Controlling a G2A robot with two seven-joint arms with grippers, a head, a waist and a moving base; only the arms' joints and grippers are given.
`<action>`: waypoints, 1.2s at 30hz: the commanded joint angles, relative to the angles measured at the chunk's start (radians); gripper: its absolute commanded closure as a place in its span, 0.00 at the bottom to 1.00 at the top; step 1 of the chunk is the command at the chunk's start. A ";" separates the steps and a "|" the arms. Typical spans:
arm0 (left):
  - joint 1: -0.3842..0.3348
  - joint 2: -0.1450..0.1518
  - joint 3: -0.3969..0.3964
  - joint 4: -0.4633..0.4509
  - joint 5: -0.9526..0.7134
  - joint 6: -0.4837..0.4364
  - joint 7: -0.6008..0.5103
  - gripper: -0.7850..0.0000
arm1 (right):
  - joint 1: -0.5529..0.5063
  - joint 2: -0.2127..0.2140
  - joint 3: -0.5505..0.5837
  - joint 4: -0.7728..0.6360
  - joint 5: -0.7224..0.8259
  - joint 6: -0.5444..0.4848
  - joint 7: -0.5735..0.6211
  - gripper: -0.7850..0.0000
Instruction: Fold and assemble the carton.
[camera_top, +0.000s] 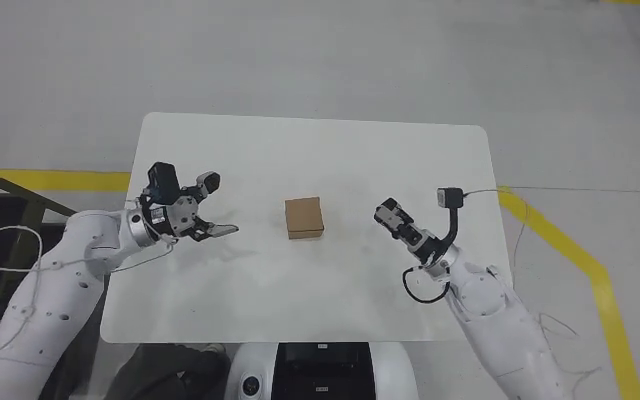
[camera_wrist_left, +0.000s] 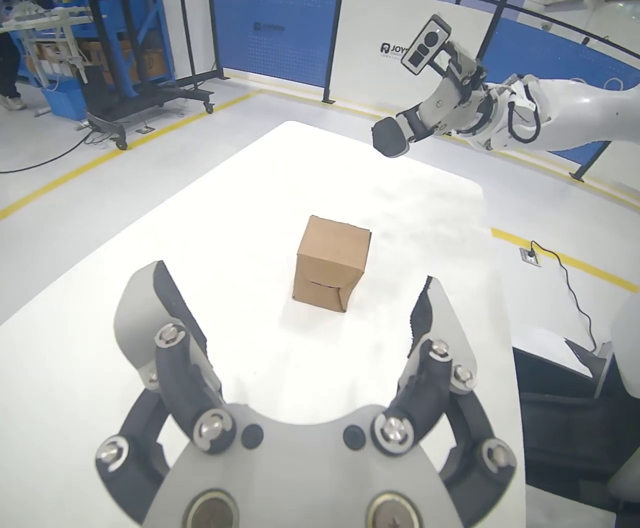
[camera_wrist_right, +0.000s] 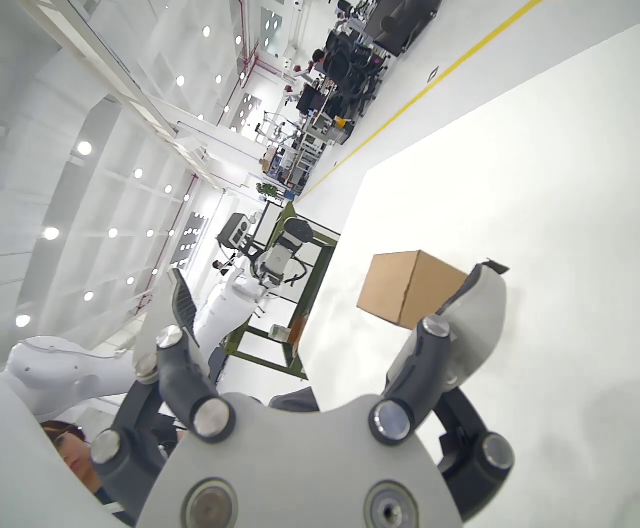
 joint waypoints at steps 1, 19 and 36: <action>0.009 0.006 -0.025 0.005 -0.043 0.000 -0.020 0.00 | -0.001 0.001 0.021 0.010 -0.059 -0.018 -0.044 0.00; -0.041 0.059 -0.105 0.011 -0.331 0.000 -0.318 0.00 | -0.154 0.024 0.254 -0.194 -0.523 0.203 -0.314 0.00; -0.132 0.055 -0.035 0.048 -0.403 0.000 -0.412 0.00 | -0.173 0.026 0.277 -0.243 -0.590 0.239 -0.328 0.00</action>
